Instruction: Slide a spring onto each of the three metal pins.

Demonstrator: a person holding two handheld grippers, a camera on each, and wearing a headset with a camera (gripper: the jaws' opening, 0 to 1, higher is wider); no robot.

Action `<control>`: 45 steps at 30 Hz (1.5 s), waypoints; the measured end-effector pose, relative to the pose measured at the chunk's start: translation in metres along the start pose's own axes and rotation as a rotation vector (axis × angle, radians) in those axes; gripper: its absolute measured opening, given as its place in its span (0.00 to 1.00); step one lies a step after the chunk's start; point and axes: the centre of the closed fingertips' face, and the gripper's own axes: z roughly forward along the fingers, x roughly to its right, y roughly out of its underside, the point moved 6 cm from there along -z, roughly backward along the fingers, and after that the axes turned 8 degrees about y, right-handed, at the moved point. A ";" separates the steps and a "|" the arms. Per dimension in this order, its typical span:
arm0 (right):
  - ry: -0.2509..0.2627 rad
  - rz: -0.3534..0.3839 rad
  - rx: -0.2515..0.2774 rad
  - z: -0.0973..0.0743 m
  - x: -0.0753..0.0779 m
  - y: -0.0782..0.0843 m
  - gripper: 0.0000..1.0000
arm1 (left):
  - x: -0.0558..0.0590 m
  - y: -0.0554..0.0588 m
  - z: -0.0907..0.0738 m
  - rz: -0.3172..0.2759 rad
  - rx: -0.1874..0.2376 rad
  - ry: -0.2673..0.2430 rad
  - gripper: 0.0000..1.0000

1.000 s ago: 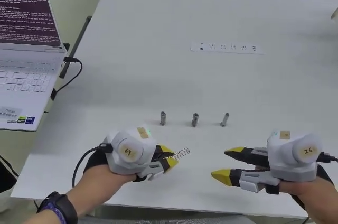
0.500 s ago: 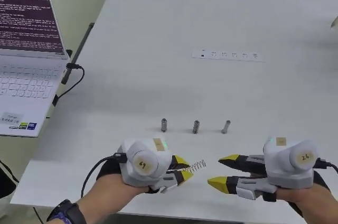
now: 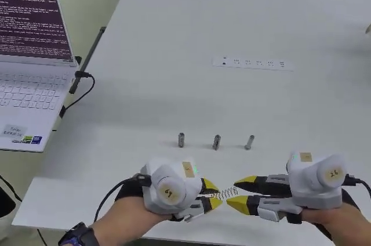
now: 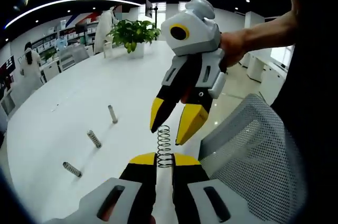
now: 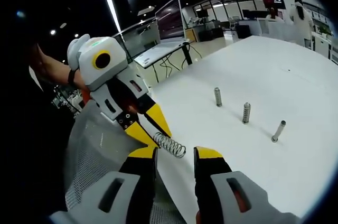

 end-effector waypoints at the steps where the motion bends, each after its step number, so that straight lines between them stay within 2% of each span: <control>1: -0.003 -0.003 -0.002 0.000 -0.001 0.000 0.24 | 0.000 0.000 0.000 0.002 0.001 0.001 0.03; 7: -0.018 -0.001 0.002 0.000 -0.003 0.000 0.17 | 0.003 -0.002 0.002 0.021 -0.002 0.011 0.03; 16: -0.028 -0.005 -0.002 -0.004 -0.004 0.000 0.15 | 0.004 -0.004 0.003 0.059 -0.018 0.024 0.03; 20: -0.043 -0.004 0.008 -0.007 -0.004 -0.003 0.12 | 0.006 -0.003 0.005 0.094 -0.042 0.022 0.03; 25: -0.047 -0.029 -0.017 -0.008 -0.007 0.000 0.14 | 0.008 -0.005 0.006 0.094 -0.035 0.025 0.03; 30: -0.042 -0.046 -0.013 -0.009 -0.008 -0.001 0.13 | 0.009 -0.006 0.008 0.097 -0.029 0.022 0.03; 33: -0.064 -0.039 0.009 -0.012 -0.011 -0.006 0.09 | 0.008 -0.008 0.009 0.100 -0.025 0.014 0.03; 45: -0.030 -0.089 -0.028 -0.015 -0.011 -0.006 0.08 | 0.011 -0.007 0.018 0.093 -0.015 0.012 0.03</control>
